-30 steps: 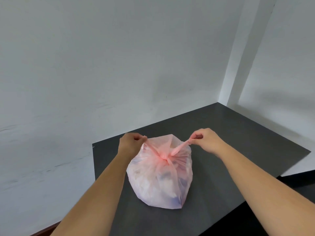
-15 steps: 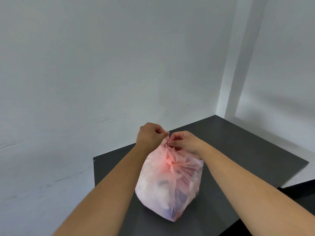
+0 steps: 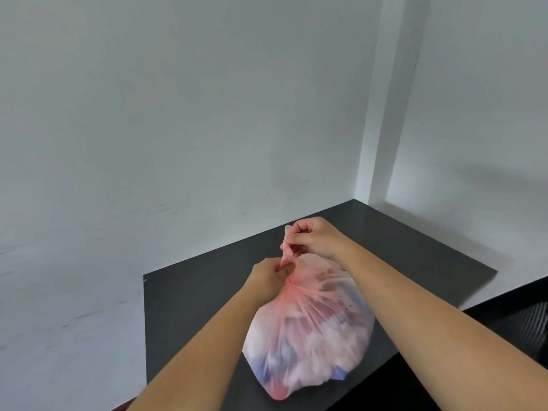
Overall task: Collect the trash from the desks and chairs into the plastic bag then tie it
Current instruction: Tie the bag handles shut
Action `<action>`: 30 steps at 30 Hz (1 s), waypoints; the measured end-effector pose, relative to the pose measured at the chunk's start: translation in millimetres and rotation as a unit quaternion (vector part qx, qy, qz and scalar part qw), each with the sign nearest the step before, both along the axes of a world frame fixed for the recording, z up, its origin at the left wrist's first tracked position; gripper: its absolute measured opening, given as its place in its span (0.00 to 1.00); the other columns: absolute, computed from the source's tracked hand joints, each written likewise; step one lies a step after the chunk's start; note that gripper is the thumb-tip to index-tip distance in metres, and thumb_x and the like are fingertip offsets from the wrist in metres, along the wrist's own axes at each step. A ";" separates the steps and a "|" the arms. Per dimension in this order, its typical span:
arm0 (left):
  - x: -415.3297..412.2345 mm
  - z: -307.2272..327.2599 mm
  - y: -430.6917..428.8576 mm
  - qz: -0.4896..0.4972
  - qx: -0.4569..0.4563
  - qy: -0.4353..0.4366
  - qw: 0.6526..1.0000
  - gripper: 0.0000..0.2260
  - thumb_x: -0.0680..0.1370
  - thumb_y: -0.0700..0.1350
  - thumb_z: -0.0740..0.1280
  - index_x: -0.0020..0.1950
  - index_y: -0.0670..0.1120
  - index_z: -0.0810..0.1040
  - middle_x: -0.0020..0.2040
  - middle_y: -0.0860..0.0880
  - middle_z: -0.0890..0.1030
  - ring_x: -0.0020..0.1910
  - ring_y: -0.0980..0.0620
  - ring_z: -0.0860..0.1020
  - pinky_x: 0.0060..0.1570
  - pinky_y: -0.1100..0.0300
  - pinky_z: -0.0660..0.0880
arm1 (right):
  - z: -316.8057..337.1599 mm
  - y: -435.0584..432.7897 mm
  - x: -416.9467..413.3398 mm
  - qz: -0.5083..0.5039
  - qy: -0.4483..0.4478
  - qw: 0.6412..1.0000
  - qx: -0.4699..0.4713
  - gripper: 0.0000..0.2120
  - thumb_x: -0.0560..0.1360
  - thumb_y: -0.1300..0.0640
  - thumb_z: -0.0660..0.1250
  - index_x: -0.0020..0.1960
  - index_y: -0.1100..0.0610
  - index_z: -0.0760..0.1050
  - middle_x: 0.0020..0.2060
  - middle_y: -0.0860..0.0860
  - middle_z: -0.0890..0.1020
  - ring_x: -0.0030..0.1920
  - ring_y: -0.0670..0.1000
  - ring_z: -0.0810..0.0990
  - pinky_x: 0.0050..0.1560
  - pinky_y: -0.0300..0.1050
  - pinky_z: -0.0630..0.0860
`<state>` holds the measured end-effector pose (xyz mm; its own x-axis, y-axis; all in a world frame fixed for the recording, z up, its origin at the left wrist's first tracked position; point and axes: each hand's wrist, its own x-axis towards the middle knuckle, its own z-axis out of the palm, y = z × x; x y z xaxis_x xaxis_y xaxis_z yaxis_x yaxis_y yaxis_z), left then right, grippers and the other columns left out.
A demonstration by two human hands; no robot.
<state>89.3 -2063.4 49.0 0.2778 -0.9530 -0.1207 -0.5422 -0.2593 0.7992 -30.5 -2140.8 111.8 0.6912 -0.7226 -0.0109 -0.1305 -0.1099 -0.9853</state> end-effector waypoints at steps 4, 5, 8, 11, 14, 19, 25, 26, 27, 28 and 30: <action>2.0 3.5 1.1 0.137 -0.057 0.074 0.986 0.13 0.80 0.50 0.61 0.43 0.44 0.80 0.40 0.48 0.79 0.41 0.48 0.77 0.41 0.58 0.72 | 0.2 -8.0 -27.2 -0.133 -0.047 0.990 0.004 0.07 0.76 0.63 0.66 0.39 0.59 0.79 0.37 0.52 0.83 0.39 0.48 0.80 0.44 0.42 0.78; 4.9 5.8 3.0 0.165 -0.061 0.113 0.978 0.13 0.80 0.51 0.61 0.47 0.44 0.80 0.42 0.48 0.80 0.43 0.48 0.78 0.44 0.57 0.73 | -3.8 -10.4 -34.1 -0.181 -0.037 0.982 -0.023 0.07 0.76 0.60 0.66 0.40 0.58 0.79 0.38 0.50 0.83 0.40 0.47 0.79 0.45 0.41 0.76; 19.7 15.9 14.9 0.201 -0.073 0.188 0.958 0.15 0.81 0.51 0.61 0.47 0.42 0.80 0.38 0.48 0.79 0.41 0.47 0.76 0.44 0.56 0.71 | -20.6 -10.8 -50.6 -0.295 -0.005 0.955 -0.032 0.08 0.76 0.51 0.65 0.45 0.55 0.79 0.44 0.48 0.81 0.49 0.50 0.78 0.42 0.39 0.70; 39.4 32.3 28.4 0.216 -0.102 0.262 0.935 0.16 0.81 0.50 0.61 0.42 0.41 0.79 0.39 0.46 0.78 0.39 0.48 0.74 0.41 0.57 0.70 | -39.8 -1.8 -56.2 -0.259 0.027 0.958 0.122 0.25 0.76 0.39 0.61 0.66 0.54 0.71 0.67 0.51 0.72 0.67 0.54 0.69 0.60 0.49 0.67; 58.9 48.0 37.5 0.212 -0.096 0.303 0.924 0.16 0.81 0.52 0.60 0.47 0.43 0.80 0.41 0.47 0.78 0.37 0.48 0.74 0.36 0.60 0.66 | -53.1 13.2 -55.2 -0.170 0.007 0.945 0.279 0.40 0.69 0.28 0.59 0.74 0.48 0.60 0.74 0.54 0.62 0.74 0.60 0.61 0.67 0.70 0.57; 75.6 60.6 39.5 0.178 -0.091 0.353 0.914 0.17 0.81 0.54 0.58 0.46 0.44 0.80 0.35 0.50 0.77 0.33 0.51 0.73 0.36 0.60 0.67 | -50.3 32.4 -27.6 -0.075 -0.073 0.925 0.364 0.40 0.61 0.24 0.63 0.64 0.50 0.72 0.62 0.57 0.78 0.64 0.64 0.74 0.60 0.75 0.66; 94.7 71.9 19.3 0.113 -0.080 0.384 0.913 0.16 0.81 0.54 0.59 0.42 0.47 0.80 0.33 0.52 0.74 0.31 0.52 0.69 0.36 0.59 0.67 | -21.3 38.8 -15.1 -0.157 -0.117 0.940 0.280 0.28 0.67 0.33 0.65 0.59 0.50 0.78 0.53 0.53 0.85 0.56 0.58 0.82 0.57 0.66 0.74; 91.3 76.4 13.9 0.096 -0.080 0.383 0.915 0.16 0.81 0.55 0.59 0.41 0.48 0.79 0.33 0.52 0.74 0.31 0.53 0.69 0.35 0.60 0.67 | -13.4 38.1 -18.7 -0.171 -0.126 0.941 0.265 0.27 0.69 0.33 0.65 0.60 0.51 0.78 0.54 0.53 0.84 0.56 0.57 0.81 0.57 0.65 0.75; 82.1 81.7 6.2 0.073 -0.079 0.382 0.918 0.16 0.81 0.55 0.59 0.40 0.48 0.78 0.33 0.53 0.75 0.31 0.53 0.70 0.35 0.61 0.68 | -4.7 38.0 -27.7 -0.190 -0.138 0.939 0.250 0.27 0.70 0.34 0.64 0.61 0.51 0.78 0.55 0.54 0.84 0.57 0.57 0.81 0.57 0.62 0.75; 72.9 87.4 -0.3 0.055 -0.084 0.383 0.918 0.16 0.81 0.54 0.58 0.40 0.48 0.77 0.32 0.53 0.76 0.32 0.53 0.71 0.34 0.60 0.68 | 4.0 37.9 -35.6 -0.204 -0.149 0.938 0.239 0.27 0.71 0.35 0.64 0.61 0.53 0.78 0.55 0.54 0.84 0.57 0.56 0.81 0.56 0.58 0.76; 44.8 101.5 -15.0 0.013 -0.097 0.387 0.917 0.15 0.82 0.53 0.58 0.41 0.48 0.77 0.34 0.52 0.77 0.34 0.52 0.73 0.35 0.59 0.69 | 22.3 36.5 -63.0 -0.243 -0.178 0.927 0.222 0.23 0.74 0.38 0.62 0.58 0.54 0.79 0.54 0.55 0.84 0.54 0.55 0.82 0.52 0.52 0.77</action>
<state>134.1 -2078.4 150.5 0.2029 -0.9719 -0.1193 0.2109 -0.0756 0.9746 -93.4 -2104.2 134.1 0.3021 -0.9286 -0.2154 0.2834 0.3033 -0.9098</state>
